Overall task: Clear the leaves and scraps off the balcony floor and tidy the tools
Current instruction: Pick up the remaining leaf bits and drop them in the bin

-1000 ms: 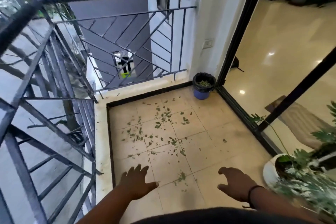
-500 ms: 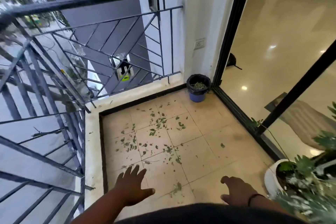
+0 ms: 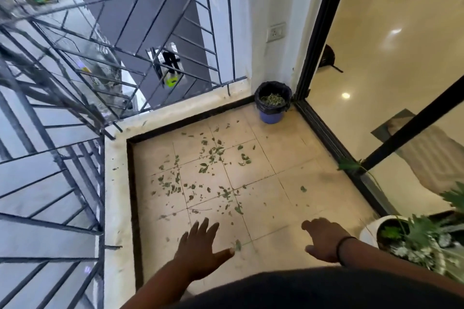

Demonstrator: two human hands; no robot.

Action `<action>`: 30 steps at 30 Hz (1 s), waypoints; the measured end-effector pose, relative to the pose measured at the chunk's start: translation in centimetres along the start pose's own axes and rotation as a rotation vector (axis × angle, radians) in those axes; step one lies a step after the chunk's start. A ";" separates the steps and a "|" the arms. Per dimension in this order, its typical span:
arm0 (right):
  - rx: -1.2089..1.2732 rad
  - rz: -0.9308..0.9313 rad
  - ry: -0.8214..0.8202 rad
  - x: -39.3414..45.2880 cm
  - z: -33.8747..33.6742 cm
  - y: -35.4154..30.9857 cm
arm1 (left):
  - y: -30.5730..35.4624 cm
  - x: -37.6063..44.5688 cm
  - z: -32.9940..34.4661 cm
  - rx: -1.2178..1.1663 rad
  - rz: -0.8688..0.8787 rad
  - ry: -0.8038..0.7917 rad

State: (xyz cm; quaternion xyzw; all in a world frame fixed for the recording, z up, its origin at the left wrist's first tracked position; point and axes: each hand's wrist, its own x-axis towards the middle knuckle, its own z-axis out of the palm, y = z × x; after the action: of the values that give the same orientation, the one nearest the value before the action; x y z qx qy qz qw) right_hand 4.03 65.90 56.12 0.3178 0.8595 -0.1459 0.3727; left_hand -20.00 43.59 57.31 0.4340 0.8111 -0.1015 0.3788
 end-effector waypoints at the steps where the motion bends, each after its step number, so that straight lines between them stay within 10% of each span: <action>1: -0.010 0.015 -0.003 0.3 -0.3 -0.2 | -0.6 0.4 0.2 -0.008 0.000 -0.018; 14: 0.348 0.378 0.070 0.2 -2.4 -3.2 | -9.0 6.6 -5.7 0.062 0.084 -0.040; 30: 0.494 0.342 -0.146 25.6 11.4 16.3 | 8.0 28.3 12.3 -0.290 -0.113 -0.231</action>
State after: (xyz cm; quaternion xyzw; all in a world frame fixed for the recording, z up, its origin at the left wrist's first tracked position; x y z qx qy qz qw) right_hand 7.64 83.87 29.39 0.5276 0.7031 -0.3079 0.3640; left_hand -16.78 60.11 30.18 0.3143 0.7914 -0.0538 0.5215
